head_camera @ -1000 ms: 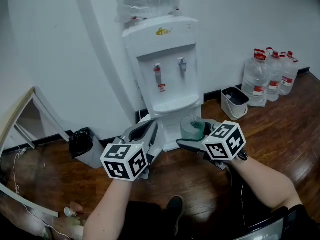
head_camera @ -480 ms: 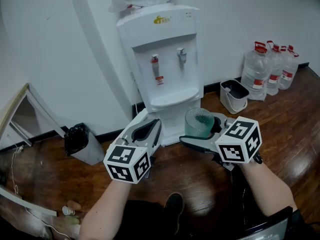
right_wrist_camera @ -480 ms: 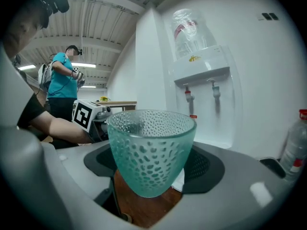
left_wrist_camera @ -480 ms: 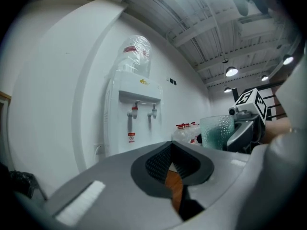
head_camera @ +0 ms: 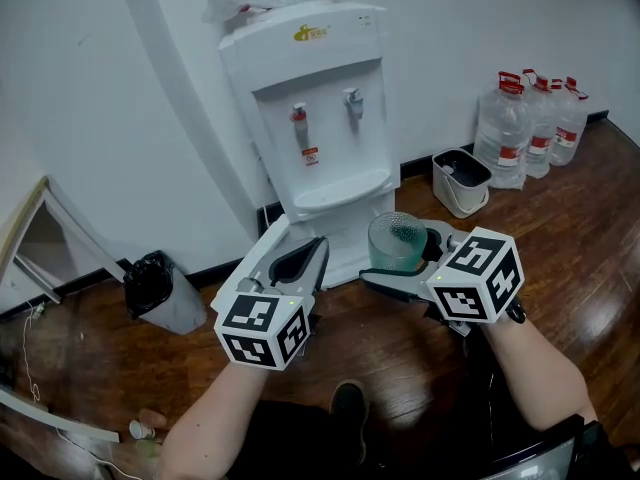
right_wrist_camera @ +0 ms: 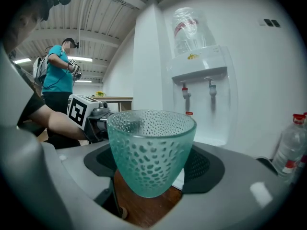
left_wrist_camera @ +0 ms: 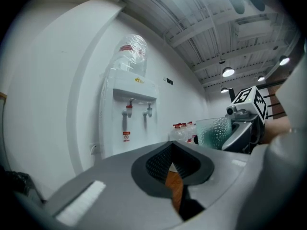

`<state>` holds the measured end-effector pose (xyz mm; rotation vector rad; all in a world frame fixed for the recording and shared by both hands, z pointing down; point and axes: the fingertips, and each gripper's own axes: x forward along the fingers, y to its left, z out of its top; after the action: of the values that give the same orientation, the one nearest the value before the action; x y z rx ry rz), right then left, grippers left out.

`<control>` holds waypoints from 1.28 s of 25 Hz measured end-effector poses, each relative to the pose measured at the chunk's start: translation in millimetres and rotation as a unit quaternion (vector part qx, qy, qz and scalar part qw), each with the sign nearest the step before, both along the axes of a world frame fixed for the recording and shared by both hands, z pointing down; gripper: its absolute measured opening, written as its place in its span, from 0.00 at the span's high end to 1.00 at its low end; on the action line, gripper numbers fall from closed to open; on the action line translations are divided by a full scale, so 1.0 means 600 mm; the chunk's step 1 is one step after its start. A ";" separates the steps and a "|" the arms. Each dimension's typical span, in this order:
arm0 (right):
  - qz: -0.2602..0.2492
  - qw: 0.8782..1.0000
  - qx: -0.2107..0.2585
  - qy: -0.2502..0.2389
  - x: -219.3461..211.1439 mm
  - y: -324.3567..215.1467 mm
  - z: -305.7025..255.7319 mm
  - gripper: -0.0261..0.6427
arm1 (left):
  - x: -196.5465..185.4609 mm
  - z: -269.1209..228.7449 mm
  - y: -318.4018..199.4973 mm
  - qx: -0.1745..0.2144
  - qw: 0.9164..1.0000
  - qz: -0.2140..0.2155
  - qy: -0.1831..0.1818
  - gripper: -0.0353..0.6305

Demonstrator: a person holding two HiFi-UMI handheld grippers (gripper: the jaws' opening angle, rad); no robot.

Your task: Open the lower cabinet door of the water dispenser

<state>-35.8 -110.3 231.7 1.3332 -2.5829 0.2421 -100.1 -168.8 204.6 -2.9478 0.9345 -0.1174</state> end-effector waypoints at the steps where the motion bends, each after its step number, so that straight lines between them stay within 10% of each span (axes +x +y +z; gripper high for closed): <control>1: 0.000 1.000 0.000 0.000 -0.002 -0.001 0.001 0.40 | -0.002 0.004 -0.002 -0.003 1.000 -0.001 0.001 0.65; 23: -0.006 1.000 0.004 -0.014 -0.029 -0.032 -0.015 0.40 | -0.033 0.043 -0.038 -0.050 0.999 -0.017 -0.002 0.64; 32: -0.001 1.000 0.005 -0.014 -0.026 -0.036 -0.012 0.40 | -0.026 0.018 -0.025 -0.009 1.000 -0.015 0.009 0.63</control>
<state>-51.3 -132.0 224.7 1.3402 -2.6124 0.2498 -115.7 -183.8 215.7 -2.9573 0.9860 -0.1002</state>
